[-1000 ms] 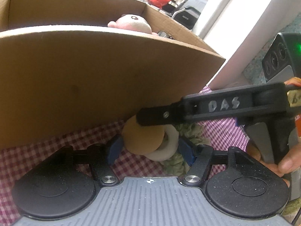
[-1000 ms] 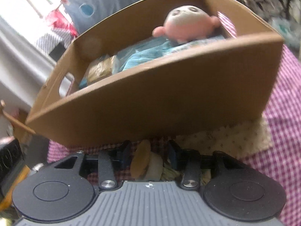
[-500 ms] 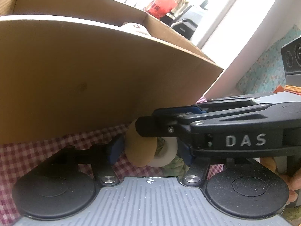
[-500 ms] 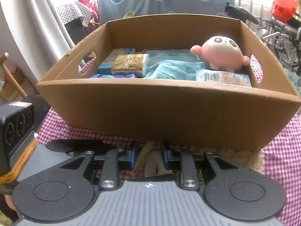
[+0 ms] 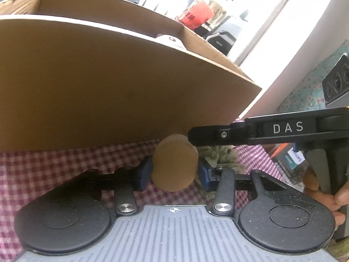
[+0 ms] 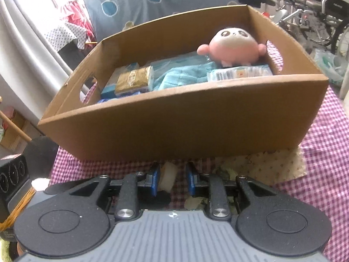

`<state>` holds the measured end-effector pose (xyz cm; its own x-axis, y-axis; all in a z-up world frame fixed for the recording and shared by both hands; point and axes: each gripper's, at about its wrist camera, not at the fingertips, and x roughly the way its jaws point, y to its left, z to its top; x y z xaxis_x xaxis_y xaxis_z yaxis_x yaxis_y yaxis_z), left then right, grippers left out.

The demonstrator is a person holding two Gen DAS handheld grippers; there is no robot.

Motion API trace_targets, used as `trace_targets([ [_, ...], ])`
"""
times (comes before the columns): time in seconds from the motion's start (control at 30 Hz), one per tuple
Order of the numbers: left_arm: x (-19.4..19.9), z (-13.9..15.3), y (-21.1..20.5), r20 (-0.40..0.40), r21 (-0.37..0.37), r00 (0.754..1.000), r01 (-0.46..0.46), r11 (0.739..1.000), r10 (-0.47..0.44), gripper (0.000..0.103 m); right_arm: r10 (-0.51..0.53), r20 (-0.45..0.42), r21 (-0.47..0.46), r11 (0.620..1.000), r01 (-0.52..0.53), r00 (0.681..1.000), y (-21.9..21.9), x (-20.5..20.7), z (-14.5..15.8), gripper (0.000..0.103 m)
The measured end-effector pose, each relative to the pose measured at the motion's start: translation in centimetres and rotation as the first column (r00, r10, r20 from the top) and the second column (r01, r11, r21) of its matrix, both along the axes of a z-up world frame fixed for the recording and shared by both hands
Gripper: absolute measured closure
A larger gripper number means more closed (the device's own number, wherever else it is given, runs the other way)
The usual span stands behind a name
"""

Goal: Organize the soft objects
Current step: 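Lift the beige pad with the right gripper up over the box rim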

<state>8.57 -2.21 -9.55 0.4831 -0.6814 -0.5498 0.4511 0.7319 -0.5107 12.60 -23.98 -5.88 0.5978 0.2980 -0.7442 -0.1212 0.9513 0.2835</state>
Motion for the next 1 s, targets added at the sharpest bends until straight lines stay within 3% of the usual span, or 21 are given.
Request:
trace_targets([
  [0.13,-0.3,0.4,1.2,-0.010,-0.011,1.000,-0.019,1.000,0.019,0.075,-0.036,-0.013,0.036,0.999,0.037,0.999,-0.7,0.0,-0.1,0.075],
  [0.33,-1.2,0.9,2.5,-0.010,0.014,0.998,-0.061,0.998,0.061,0.091,-0.038,0.005,0.162,0.986,0.037,0.999,-0.9,-1.2,0.6,0.075],
  [0.47,-2.0,1.1,3.7,-0.017,0.033,0.997,-0.074,0.997,0.074,0.094,-0.032,-0.037,0.279,0.959,0.041,0.999,-1.2,-1.8,-0.4,0.074],
  [0.57,-2.9,1.8,3.4,0.021,0.077,0.998,-0.062,0.995,0.061,0.095,-0.035,-0.071,0.338,0.940,0.057,0.997,-1.6,-2.2,-1.3,0.074],
  [0.7,-4.2,2.5,1.9,0.096,0.151,0.995,-0.033,0.988,0.019,0.095,-0.029,-0.132,0.449,0.890,0.085,0.991,-2.3,-2.6,-2.8,0.073],
  [0.87,-5.8,2.5,-0.7,0.164,0.246,0.985,0.016,0.969,-0.058,0.095,-0.057,-0.257,0.582,0.787,0.202,0.965,-3.7,-2.7,-5.8,0.071],
  [1.0,-6.9,2.1,-2.6,0.203,0.312,0.972,0.053,0.949,-0.121,0.095,-0.085,-0.308,0.592,0.762,0.261,0.948,-4.2,-2.9,-7.3,0.070],
])
